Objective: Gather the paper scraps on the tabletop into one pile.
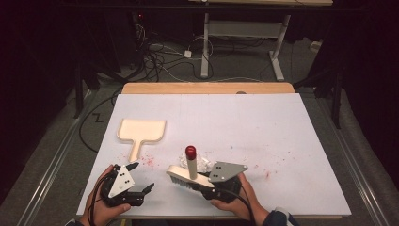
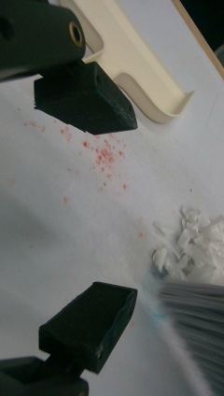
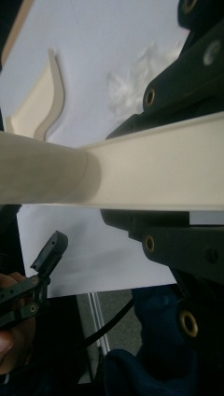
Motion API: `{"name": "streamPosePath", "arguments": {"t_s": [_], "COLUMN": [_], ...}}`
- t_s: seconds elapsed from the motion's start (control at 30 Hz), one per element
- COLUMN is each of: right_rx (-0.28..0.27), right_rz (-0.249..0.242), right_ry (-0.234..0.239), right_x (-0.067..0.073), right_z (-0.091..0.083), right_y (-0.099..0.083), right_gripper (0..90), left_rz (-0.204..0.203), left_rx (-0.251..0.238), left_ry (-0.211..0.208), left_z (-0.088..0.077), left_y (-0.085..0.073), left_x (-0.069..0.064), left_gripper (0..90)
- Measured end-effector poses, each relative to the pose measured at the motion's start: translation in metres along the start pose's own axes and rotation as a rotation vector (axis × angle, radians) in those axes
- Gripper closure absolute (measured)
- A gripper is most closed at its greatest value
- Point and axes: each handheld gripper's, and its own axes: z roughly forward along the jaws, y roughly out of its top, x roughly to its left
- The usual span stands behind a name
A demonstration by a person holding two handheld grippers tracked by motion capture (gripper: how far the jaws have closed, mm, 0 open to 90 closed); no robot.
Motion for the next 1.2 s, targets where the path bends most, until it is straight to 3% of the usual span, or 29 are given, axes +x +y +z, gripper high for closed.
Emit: {"name": "streamPosePath", "arguments": {"t_s": [0.1, 0.2, 0.27, 0.33, 0.4, 0.57, 0.9, 1.0, 1.07, 1.2], "right_rx": [-0.001, 0.005, 0.006, 0.009, 0.02, 0.018, -0.059, -0.092, -0.11, -0.127], "right_rz": [0.009, 0.018, 0.017, 0.024, 0.043, 0.083, 0.078, 0.064, 0.08, 0.086], "right_ry": [-0.003, -0.02, -0.064, -0.079, -0.155, -0.202, -0.153, -0.169, -0.181, -0.231], "right_x": [0.002, 0.004, 0.0, -0.003, -0.011, -0.022, -0.023, -0.024, -0.027, -0.037], "right_z": [0.014, 0.028, 0.035, 0.035, 0.033, 0.026, -0.015, -0.035, -0.048, -0.073], "right_y": [0.0, 0.0, -0.001, -0.001, -0.001, -0.003, 0.011, 0.017, 0.02, 0.018], "right_gripper": [68.0, 68.0, 68.0, 68.0, 68.0, 68.0, 67.8, 67.8, 67.8, 67.8], "left_rz": [-0.009, 0.016, 0.026, 0.029, 0.034, 0.042, 0.048, 0.049, 0.051, 0.059], "left_rx": [0.003, 0.01, 0.022, 0.028, 0.036, 0.054, 0.054, 0.058, 0.058, 0.065], "left_ry": [-0.007, -0.015, -0.023, -0.036, -0.046, -0.073, -0.082, -0.082, -0.084, -0.085], "left_z": [0.0, 0.003, 0.005, 0.007, 0.009, 0.013, 0.014, 0.014, 0.015, 0.016], "left_y": [-0.002, -0.002, -0.002, -0.002, -0.002, -0.001, 0.0, 0.0, 0.0, 0.0], "left_x": [0.001, -0.001, -0.004, -0.005, -0.007, -0.01, -0.012, -0.012, -0.013, -0.014], "left_gripper": [16.0, 16.0, 16.0, 16.0, 16.0, 16.0, 16.0, 16.0, 16.0, 16.0]}}
